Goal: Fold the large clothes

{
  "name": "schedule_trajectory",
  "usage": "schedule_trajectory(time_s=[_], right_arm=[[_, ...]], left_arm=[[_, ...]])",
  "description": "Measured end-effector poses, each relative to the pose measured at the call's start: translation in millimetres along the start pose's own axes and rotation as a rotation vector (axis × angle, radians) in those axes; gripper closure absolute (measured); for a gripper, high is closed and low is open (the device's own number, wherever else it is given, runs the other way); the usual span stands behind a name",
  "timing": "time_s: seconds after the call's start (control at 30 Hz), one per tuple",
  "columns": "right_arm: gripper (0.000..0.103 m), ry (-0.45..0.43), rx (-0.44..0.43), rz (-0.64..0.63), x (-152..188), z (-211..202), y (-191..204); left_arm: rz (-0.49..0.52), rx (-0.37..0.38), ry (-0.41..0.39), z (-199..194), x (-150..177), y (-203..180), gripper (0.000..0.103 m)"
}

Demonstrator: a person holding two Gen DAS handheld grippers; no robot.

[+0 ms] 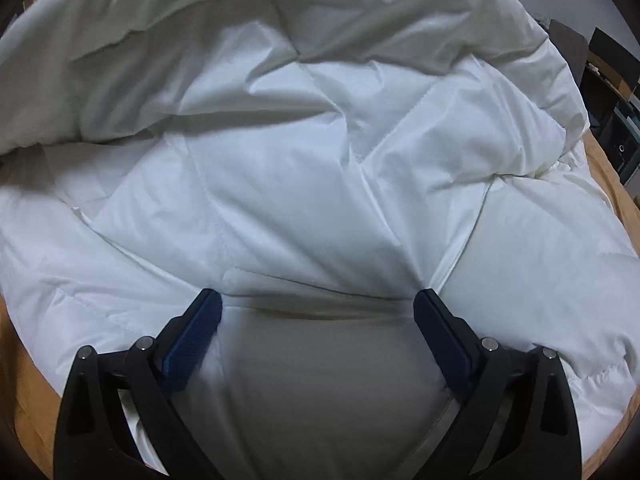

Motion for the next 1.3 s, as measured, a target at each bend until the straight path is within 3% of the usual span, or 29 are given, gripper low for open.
schedule_trajectory(time_s=[0.03,0.07,0.13,0.23,0.3,0.43,0.57,0.67,0.73,0.77,0.8,0.9,1.0,1.13,1.23,1.3], right_arm=[[0.005,0.0,0.002,0.001,-3.1,3.2,2.3],[0.005,0.002,0.005,0.0,-4.8,4.8,1.6],[0.005,0.006,0.006,-0.004,-9.2,7.2,4.6],[0.004,0.007,0.01,-0.007,-10.3,14.2,16.2],[0.003,0.006,0.018,-0.005,-9.8,13.0,19.3],[0.002,0.003,0.027,-0.004,-6.8,11.1,26.9],[0.002,-0.009,0.027,-0.002,-3.6,6.0,27.8],[0.002,-0.018,0.027,0.009,0.9,9.7,22.3],[0.003,-0.041,0.046,0.013,5.8,1.3,19.6],[0.003,-0.062,0.058,0.013,8.8,-6.2,15.5],[0.003,-0.103,0.082,0.014,13.4,-16.3,9.1],[0.003,-0.175,0.131,0.036,28.5,-38.6,-18.2],[0.003,-0.153,0.135,0.074,44.1,-35.7,-49.8],[0.003,-0.102,0.037,0.169,49.1,-21.9,-81.0],[0.015,-0.099,0.047,0.273,41.5,-41.3,-93.0],[0.021,-0.115,0.003,0.275,21.1,-57.5,-86.0]], left_arm=[[-0.003,0.018,-0.001,-7.7,4.8,-1.0,0.057],[-0.018,0.051,-0.016,-19.3,8.9,0.8,0.032],[-0.071,0.101,-0.089,-46.0,14.3,7.0,0.0],[-0.13,0.067,-0.252,-88.0,28.5,18.3,0.0],[-0.104,0.009,-0.298,-94.4,42.3,12.3,0.0],[0.058,-0.179,-0.205,-40.3,70.4,-22.6,0.0],[0.265,-0.337,-0.101,46.2,92.3,-56.6,0.0],[0.478,-0.607,-0.093,102.9,103.5,-61.6,0.0],[0.515,-0.811,-0.08,128.7,101.8,-36.4,0.0],[0.493,-0.829,-0.064,133.9,100.0,-19.8,0.0],[0.47,-0.783,-0.077,131.8,100.0,-6.6,0.0],[0.5,-0.768,-0.129,123.6,108.0,6.0,0.0],[0.516,-0.777,-0.142,124.7,112.9,9.4,0.0],[0.484,-0.774,-0.137,126.3,107.0,18.4,0.0],[0.448,-0.859,-0.177,109.8,103.5,-0.6,0.002],[0.492,-0.814,-0.22,98.8,97.9,-34.5,0.0]])
Point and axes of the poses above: each gripper's, at about its wrist camera, not at the fingertips, and z roughly the way its jaws point, y to its left, x to its underside, the point moved 5 cm from there along z, roughly the way its jaws point, and after that the axes turned 13 degrees about y, right-handed, at the moved point
